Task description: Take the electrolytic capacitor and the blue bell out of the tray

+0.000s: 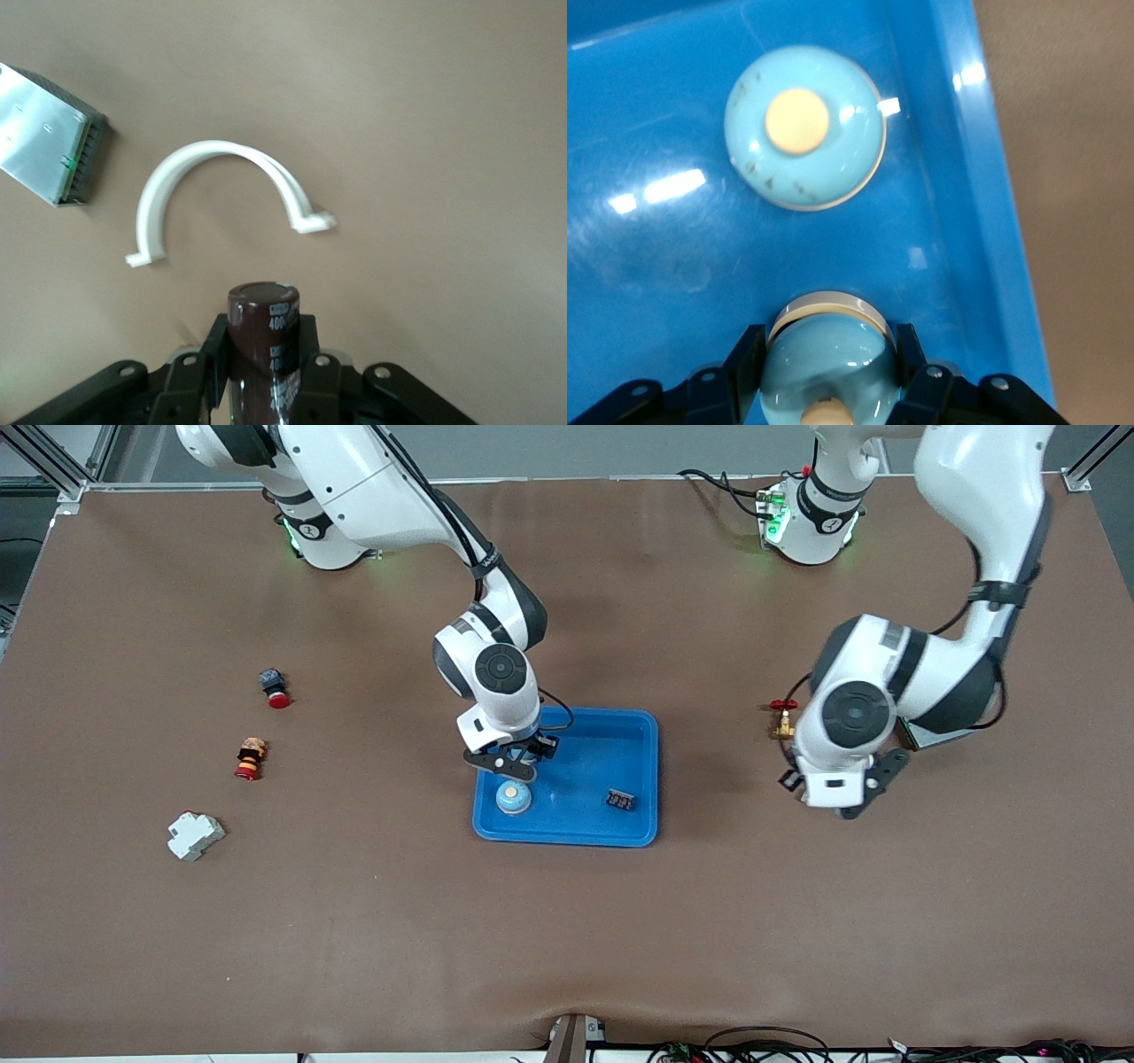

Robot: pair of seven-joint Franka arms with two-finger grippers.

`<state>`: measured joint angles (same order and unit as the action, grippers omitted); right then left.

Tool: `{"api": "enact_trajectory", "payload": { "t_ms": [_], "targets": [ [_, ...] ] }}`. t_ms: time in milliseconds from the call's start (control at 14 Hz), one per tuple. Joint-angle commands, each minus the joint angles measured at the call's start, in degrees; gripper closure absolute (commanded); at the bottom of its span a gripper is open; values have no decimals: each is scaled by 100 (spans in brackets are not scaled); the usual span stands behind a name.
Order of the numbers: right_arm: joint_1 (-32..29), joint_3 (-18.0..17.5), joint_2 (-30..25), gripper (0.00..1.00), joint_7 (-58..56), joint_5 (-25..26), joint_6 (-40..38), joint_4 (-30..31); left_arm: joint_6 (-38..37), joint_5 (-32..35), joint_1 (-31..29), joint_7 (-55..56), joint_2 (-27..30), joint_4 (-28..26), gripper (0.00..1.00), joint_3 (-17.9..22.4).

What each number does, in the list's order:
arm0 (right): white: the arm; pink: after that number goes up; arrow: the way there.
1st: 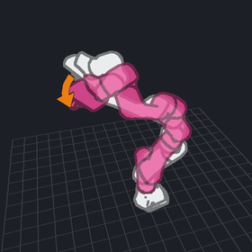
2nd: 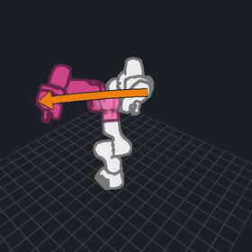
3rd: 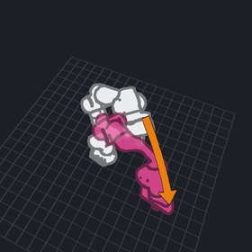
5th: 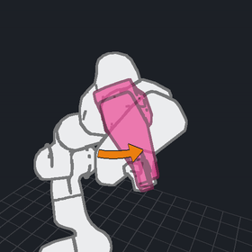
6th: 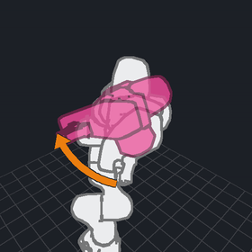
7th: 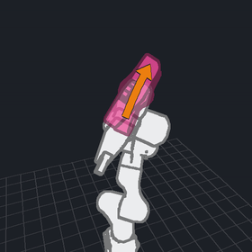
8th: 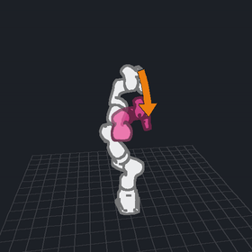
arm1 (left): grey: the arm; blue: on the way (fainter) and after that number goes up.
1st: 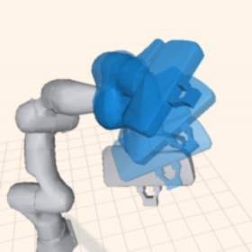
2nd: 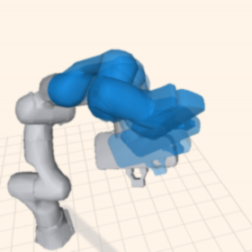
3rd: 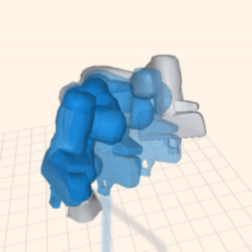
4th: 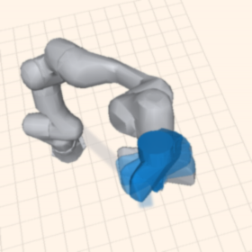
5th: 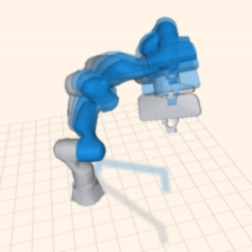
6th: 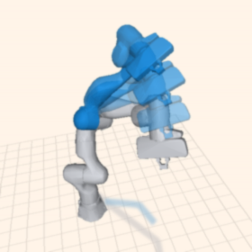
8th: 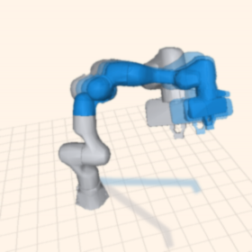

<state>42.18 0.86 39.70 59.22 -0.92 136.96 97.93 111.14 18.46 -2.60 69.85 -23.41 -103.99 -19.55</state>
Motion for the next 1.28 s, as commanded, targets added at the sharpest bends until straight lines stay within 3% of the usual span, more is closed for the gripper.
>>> {"api": "enact_trajectory", "payload": {
  "t_ms": [0,214,498,783,997,1139,1210],
  "targets": [
    [177,10,73,100,310,48,-38,-143,398,-61,-521,-191,144,-524,100,-180],
    [72,-7,29,100,231,-5,-300,-511,1083,-53,-757,-191,161,-1183,100,-172],
    [-323,-34,-23,100,-574,-31,-1845,-1434,1637,35,-891,-226,109,-1729,100,-146],
    [-1183,-25,-655,100,-2567,-242,-2594,-1225,1981,237,-1032,-244,-199,-1677,96,-145],
    [-1764,-25,-1226,100,-3809,-269,-2561,-488,2113,246,-1067,-226,-383,-1572,68,-137],
    [-2037,-25,-1569,100,-4329,-269,-2465,39,2131,246,-1058,-226,-384,-1545,10,-145],
    [-2108,-25,-1727,100,-4522,-269,-2307,320,2131,246,-1049,-226,-349,-1536,0,-145]
  ]
}}
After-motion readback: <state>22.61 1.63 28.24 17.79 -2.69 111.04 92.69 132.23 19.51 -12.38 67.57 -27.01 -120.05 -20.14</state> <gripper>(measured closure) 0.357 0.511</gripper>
